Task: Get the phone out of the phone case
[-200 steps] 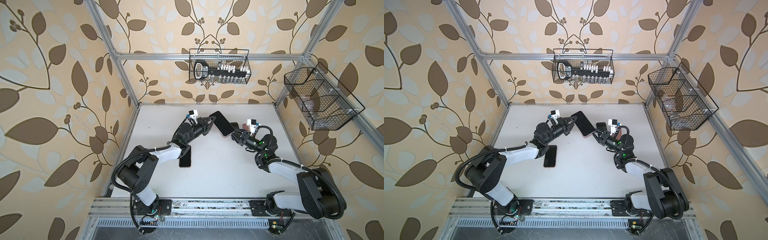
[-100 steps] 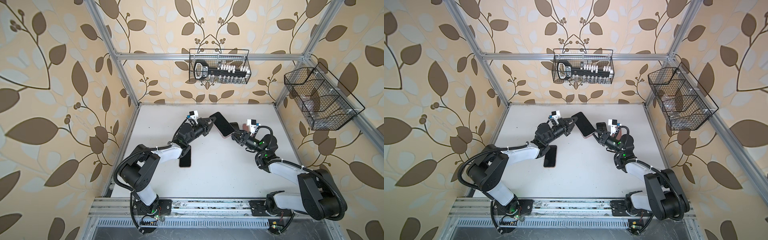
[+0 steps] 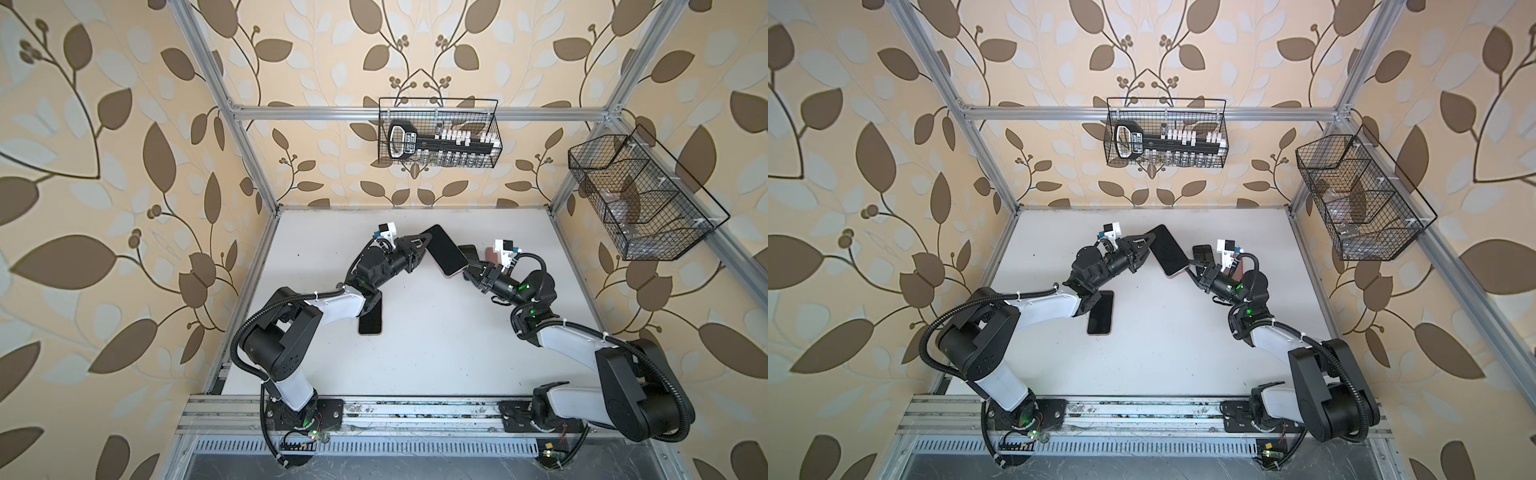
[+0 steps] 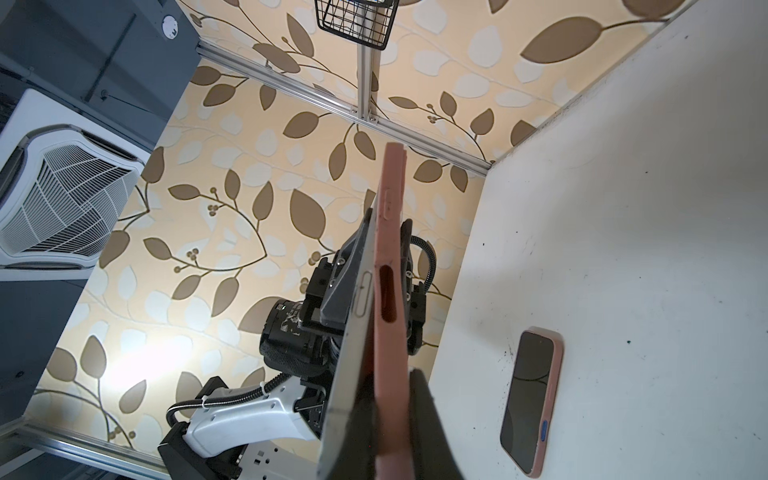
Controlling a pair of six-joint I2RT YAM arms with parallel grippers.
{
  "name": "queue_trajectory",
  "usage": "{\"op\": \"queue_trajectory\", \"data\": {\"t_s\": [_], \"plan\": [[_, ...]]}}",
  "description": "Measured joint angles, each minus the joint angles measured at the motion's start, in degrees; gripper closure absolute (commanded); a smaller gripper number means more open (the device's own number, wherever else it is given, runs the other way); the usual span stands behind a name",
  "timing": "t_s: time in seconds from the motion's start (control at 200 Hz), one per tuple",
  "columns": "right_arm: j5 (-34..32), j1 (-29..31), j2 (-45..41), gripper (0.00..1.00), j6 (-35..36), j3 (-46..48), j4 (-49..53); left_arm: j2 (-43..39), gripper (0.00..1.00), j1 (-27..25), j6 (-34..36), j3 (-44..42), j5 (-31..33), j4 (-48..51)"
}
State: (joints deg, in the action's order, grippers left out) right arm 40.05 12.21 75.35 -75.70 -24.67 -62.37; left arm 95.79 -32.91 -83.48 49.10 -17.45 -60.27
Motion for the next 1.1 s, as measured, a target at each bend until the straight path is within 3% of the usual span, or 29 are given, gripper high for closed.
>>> {"op": "queue_trajectory", "data": {"t_s": [0.605, 0.825, 1.1], "plan": [[-3.26, -0.72, 1.18, 1.00, -5.70, 2.21, -5.95, 0.15, 0.35, 0.00, -0.76, 0.00, 0.04, 0.09], [-5.38, -0.76, 2.89, 1.00, -6.84, 2.27, -7.69, -4.28, 0.27, 0.00, 0.74, -0.02, 1.07, 9.22], [-7.19, -0.76, 4.79, 1.00, -7.80, 2.27, -9.57, -10.69, 0.24, -0.04, 3.89, 0.33, 1.49, 18.18]]}}
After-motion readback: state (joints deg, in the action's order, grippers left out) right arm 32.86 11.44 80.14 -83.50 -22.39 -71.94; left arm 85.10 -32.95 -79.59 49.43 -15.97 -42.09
